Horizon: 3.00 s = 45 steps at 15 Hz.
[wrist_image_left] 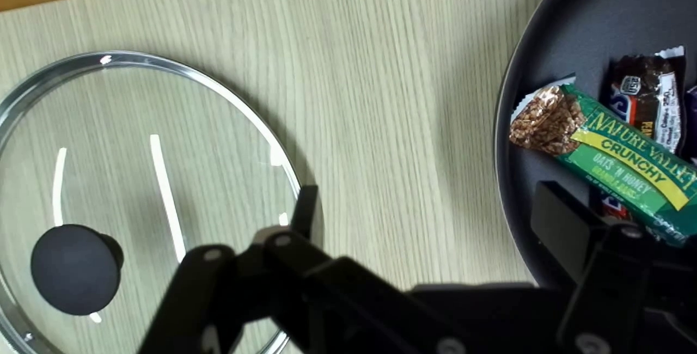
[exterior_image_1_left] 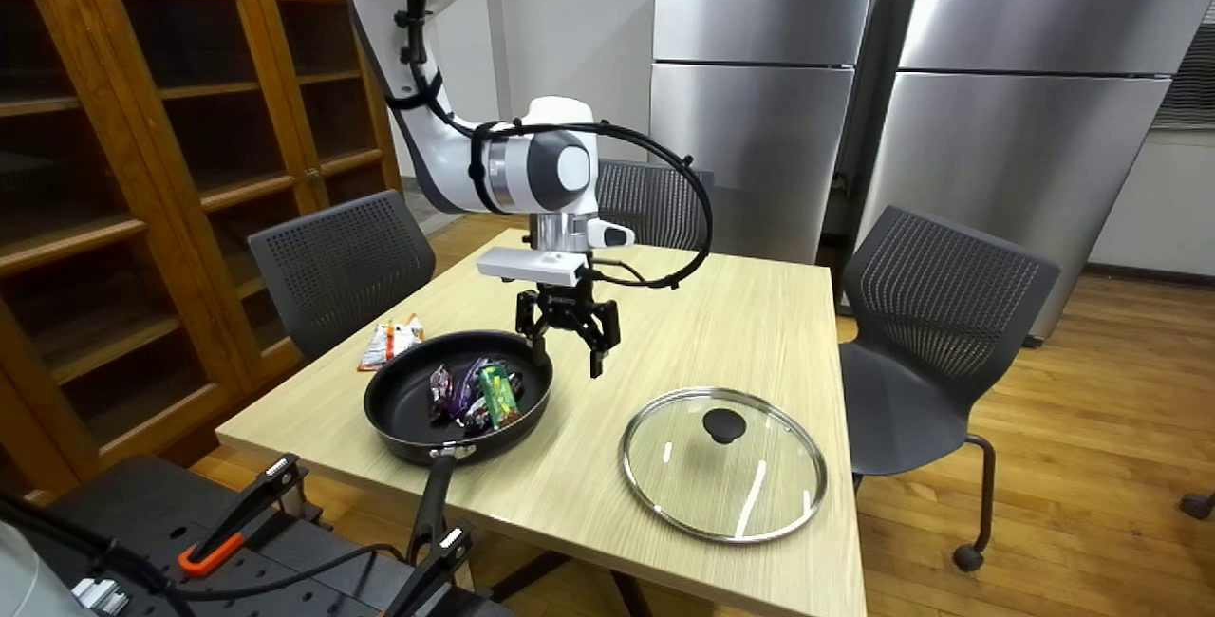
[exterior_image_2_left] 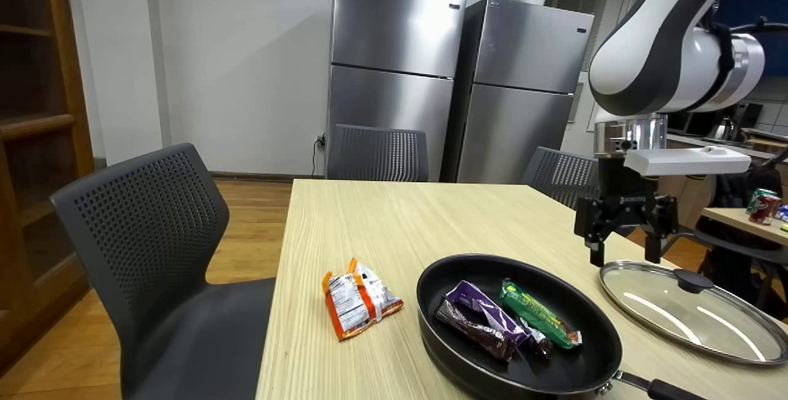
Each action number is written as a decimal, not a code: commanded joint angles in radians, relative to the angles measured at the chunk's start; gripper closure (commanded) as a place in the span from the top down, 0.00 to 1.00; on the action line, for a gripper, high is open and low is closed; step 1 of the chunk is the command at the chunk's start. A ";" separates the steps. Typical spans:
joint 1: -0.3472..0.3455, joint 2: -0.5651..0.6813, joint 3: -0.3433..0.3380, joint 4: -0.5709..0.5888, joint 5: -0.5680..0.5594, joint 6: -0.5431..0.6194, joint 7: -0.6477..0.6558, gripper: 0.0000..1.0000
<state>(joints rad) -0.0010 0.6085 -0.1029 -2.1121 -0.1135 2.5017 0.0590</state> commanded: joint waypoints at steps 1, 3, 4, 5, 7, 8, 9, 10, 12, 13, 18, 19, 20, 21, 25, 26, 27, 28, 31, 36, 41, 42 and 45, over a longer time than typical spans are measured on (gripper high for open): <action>-0.013 -0.005 0.007 0.005 0.011 0.005 -0.003 1.00; -0.028 -0.013 0.008 0.005 0.019 0.018 -0.015 1.00; -0.036 -0.014 0.006 0.007 0.019 0.028 -0.022 1.00; -0.042 -0.013 0.004 0.012 0.019 0.031 -0.025 1.00; -0.059 -0.010 -0.001 0.024 0.017 0.041 -0.034 1.00; -0.071 -0.008 -0.002 0.031 0.017 0.042 -0.043 1.00; -0.081 -0.006 -0.003 0.038 0.017 0.043 -0.050 1.00; -0.094 -0.004 -0.003 0.047 0.019 0.043 -0.060 1.00; -0.121 0.001 -0.003 0.065 0.023 0.038 -0.086 1.00; -0.134 0.003 -0.002 0.074 0.025 0.036 -0.100 1.00; -0.201 0.029 0.002 0.131 0.041 0.029 -0.159 1.00; -0.214 0.038 0.004 0.145 0.049 0.032 -0.169 1.00; -0.228 0.047 0.009 0.160 0.059 0.025 -0.186 1.00; -0.238 0.060 0.010 0.176 0.066 0.024 -0.197 1.00; -0.277 0.105 0.018 0.231 0.087 0.004 -0.253 1.00; -0.286 0.114 0.020 0.244 0.090 -0.004 -0.269 1.00; -0.291 0.124 0.017 0.254 0.089 -0.008 -0.276 1.00; -0.296 0.135 0.015 0.265 0.089 -0.012 -0.284 1.00; -0.315 0.165 0.012 0.293 0.087 -0.020 -0.298 1.00; -0.349 0.209 0.013 0.341 0.091 -0.043 -0.320 1.00; -0.372 0.259 0.015 0.406 0.092 -0.091 -0.336 1.00; -0.375 0.269 0.015 0.420 0.092 -0.103 -0.338 1.00; -0.381 0.295 0.013 0.457 0.092 -0.128 -0.341 1.00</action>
<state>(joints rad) -0.3568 0.8716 -0.1074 -1.7236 -0.0428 2.4341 -0.2418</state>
